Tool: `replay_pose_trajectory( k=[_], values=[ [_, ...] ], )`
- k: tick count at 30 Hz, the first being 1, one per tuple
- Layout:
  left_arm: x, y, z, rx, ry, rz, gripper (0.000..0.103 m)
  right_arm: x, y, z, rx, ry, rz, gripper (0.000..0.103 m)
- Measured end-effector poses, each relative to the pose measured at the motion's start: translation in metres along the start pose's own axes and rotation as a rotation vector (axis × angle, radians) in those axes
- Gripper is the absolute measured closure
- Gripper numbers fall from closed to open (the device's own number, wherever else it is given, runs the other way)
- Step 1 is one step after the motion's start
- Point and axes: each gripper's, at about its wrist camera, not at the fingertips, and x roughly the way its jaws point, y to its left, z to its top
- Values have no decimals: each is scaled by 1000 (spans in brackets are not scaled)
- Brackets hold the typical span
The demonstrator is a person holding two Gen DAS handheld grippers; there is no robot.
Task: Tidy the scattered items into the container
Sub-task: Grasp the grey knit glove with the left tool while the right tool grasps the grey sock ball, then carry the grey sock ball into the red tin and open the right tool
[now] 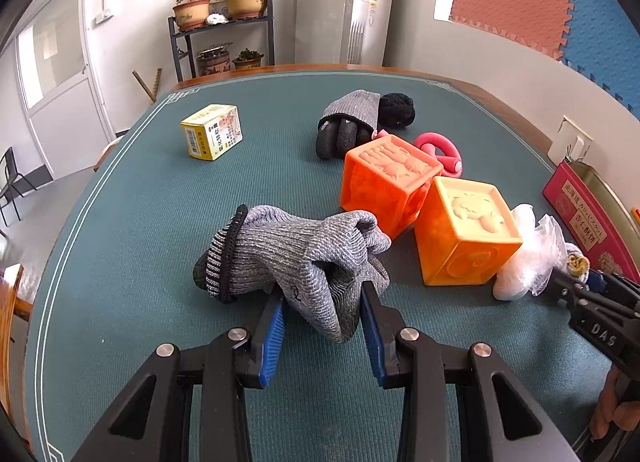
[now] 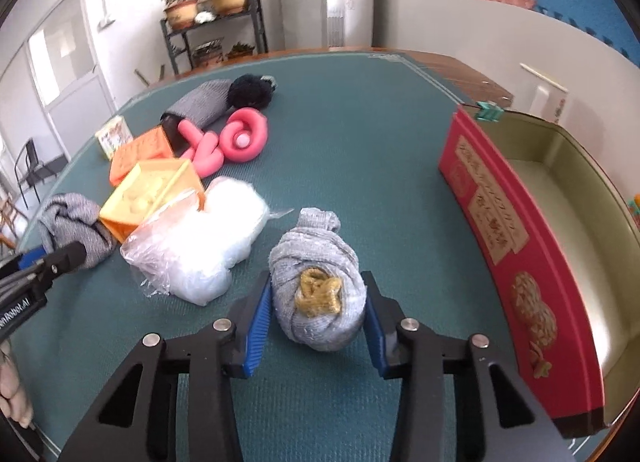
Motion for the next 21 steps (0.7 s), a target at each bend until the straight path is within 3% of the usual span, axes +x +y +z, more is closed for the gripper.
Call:
replay_pose_trajectory(
  k=[9,21],
  values=[
    [-3,-11,-2,31,-11,10,66,-40,-14,-17,35,-87,-35,58],
    [-18,-51,3,91,-45,50,66,-106,-78,-26,151,-251,-95,58]
  ],
)
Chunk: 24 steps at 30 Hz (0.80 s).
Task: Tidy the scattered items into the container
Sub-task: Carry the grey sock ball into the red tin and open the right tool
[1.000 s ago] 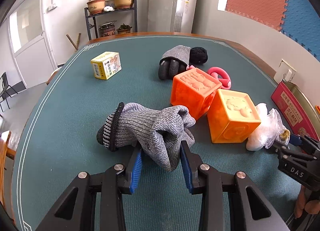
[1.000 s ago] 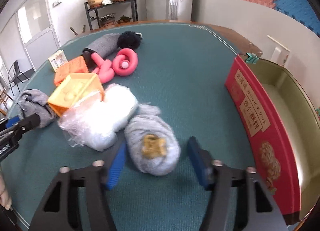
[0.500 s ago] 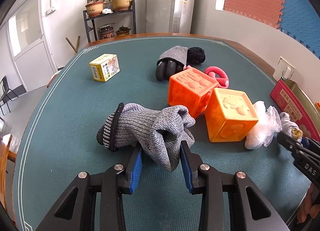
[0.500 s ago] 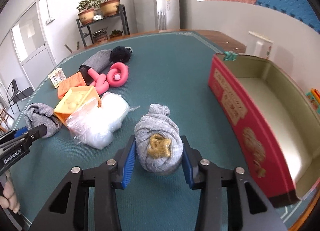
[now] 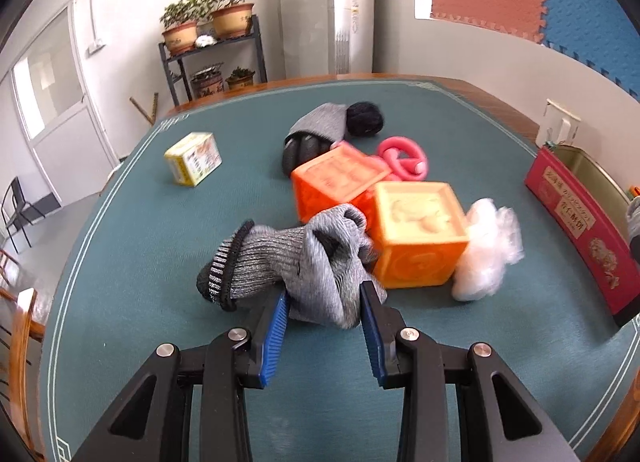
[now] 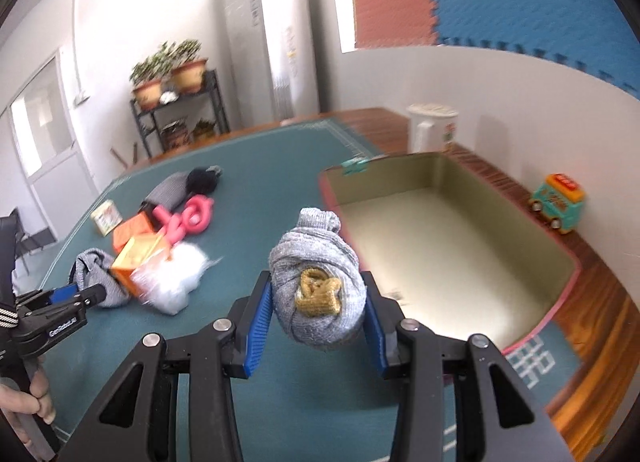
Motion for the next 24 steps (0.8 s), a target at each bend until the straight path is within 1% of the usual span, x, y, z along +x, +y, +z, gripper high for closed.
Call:
replay_pose_trajectory(
  k=[5,8,11,12,13,14,19,24],
  values=[
    [-14,-27,16,34,-45,2,66,0,-47,9,85,-19,-53,58],
    [-23,-40,23,37,-68,-7,66,0,-68,14,108,-26,-60,57],
    [-30,-51,29,45,-84,-16,66,1,-78,17,117,-37,-75,51],
    [-32,-54,29,49,-87,-16,66,2,-82,17,130,-43,-75,41],
    [-33,-57,30,54,-89,-17,66,2,-86,17,149,-56,-73,28],
    [-35,-61,30,59,-91,-18,66,0,-90,17,168,-73,-72,24],
    [-38,-76,32,84,-90,-22,66,-8,-100,15,223,-163,-100,23],
    [-35,-78,34,75,-72,-30,66,-11,-106,13,287,-207,-89,23]
  ],
)
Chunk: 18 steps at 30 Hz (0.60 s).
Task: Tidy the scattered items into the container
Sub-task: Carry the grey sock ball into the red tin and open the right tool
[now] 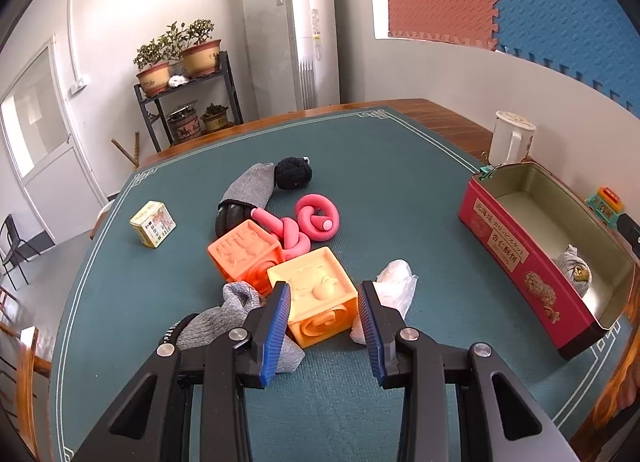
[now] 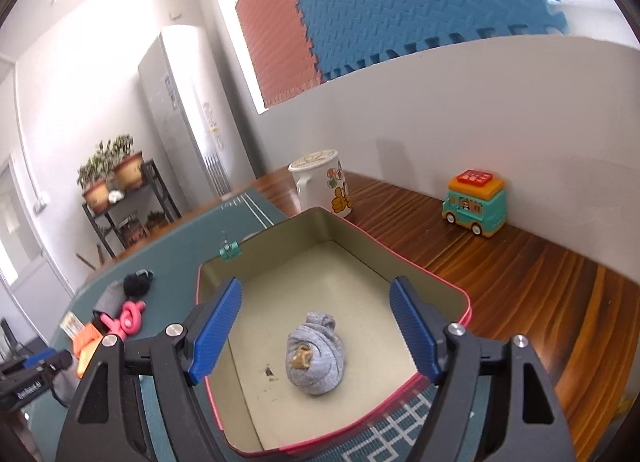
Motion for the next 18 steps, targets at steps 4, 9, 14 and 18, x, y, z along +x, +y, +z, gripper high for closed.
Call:
replay_pose_trajectory(
  k=[4,9,14,18],
  values=[
    [-1,0,0,-5,0,-8,66,-3,-1,-1,17,-38,-11,23],
    [-2,18,-5,-40,18,-15,66,-2,-3,-3,26,-31,2,23],
    [-1,47,-19,-79,49,-60,60,0,-5,-5,34,-15,21,23],
    [6,62,-32,-125,71,-57,30,1,-2,-6,26,-12,29,23]
  ],
)
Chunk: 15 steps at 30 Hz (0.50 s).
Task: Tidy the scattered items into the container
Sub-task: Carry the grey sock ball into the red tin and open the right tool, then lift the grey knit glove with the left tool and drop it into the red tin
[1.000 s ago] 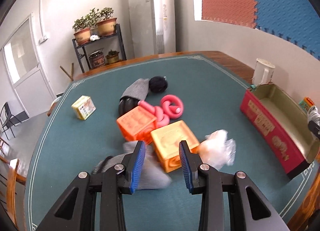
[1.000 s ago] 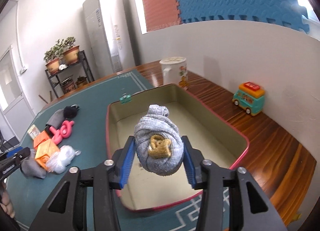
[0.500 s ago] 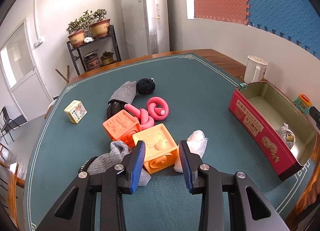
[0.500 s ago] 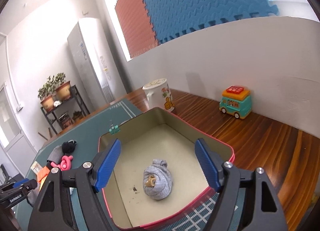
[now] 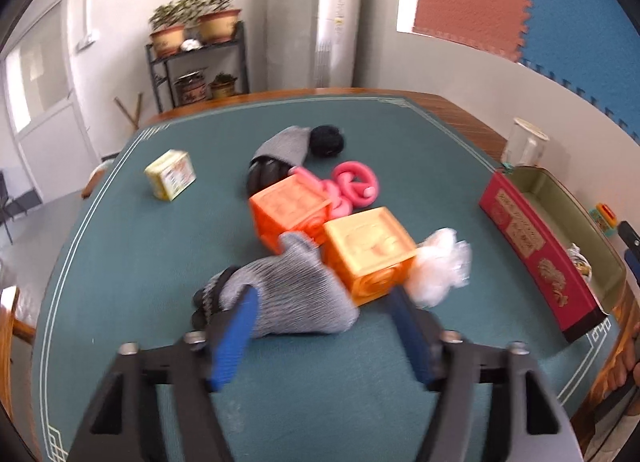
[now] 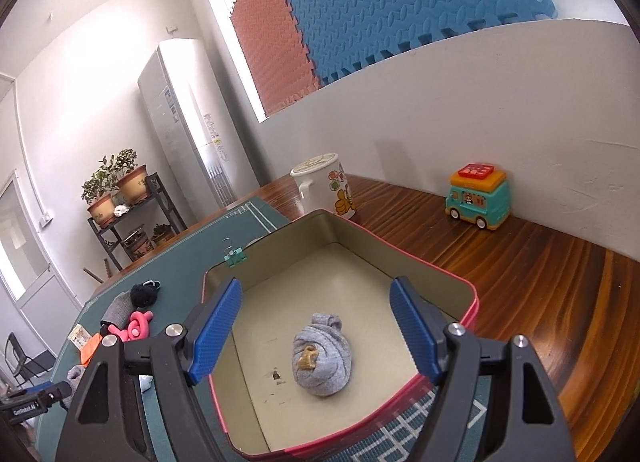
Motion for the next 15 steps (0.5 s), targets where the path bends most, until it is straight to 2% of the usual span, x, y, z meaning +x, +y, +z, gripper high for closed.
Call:
replay_pose_trajectory(
  k=[6,11,14,15],
  values=[
    [24,3,-5,-10,50,6,30,1,2,-2,-8,3,-6,23],
    [44,3,-4,40,30,74,30,1,4,-3,-15,5,-10,23],
    [49,6,-3,39,18,85,31,1,6,-4,-25,-2,-14,23],
    [50,7,-3,38,14,92,42,0,6,-4,-28,-7,-16,23]
  ],
)
